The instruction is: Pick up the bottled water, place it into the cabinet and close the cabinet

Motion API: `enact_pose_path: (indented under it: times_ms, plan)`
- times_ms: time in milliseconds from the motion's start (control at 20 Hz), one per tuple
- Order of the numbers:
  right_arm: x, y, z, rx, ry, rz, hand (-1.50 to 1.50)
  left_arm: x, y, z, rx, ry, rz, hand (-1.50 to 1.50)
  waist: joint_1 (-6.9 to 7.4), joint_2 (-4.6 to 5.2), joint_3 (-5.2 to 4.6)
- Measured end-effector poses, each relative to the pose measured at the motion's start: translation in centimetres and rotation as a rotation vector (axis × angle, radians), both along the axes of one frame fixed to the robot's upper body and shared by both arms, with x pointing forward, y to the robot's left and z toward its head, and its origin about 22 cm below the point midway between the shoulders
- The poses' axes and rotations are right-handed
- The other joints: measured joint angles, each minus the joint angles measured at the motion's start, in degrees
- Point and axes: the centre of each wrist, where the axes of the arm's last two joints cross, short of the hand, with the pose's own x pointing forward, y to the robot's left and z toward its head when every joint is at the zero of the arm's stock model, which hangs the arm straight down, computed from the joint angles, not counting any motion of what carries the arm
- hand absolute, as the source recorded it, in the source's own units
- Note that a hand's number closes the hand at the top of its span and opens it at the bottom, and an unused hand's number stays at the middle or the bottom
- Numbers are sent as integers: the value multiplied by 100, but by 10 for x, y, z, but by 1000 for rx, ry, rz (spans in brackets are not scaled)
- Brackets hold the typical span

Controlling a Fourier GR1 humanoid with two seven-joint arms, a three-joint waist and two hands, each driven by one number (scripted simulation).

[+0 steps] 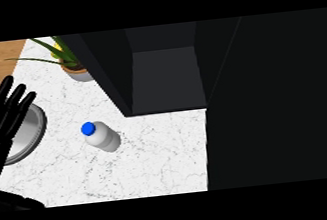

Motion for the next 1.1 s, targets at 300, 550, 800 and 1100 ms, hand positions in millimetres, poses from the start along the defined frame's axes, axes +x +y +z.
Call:
enact_pose_path:
  times_ms: [300, 550, 800, 1100]
  plan:
    - [-18, 3, -7, 19, 25, 6, -150, 1, 8, -20, 46, 74, 33, -150, -38, -4, 0]
    - [-28, 3, -11, 25, 34, 10, -150, 15, 16, -47, 51, 134, 40, -150, -75, 0, -2]
    - [-34, 6, -14, 35, 35, 24, -150, 30, 16, -81, 58, 223, 28, -150, -91, 7, -4]
    - [-46, 5, -18, 42, 48, 25, -150, 43, 20, -129, 17, 315, 16, -150, -148, 11, -9]
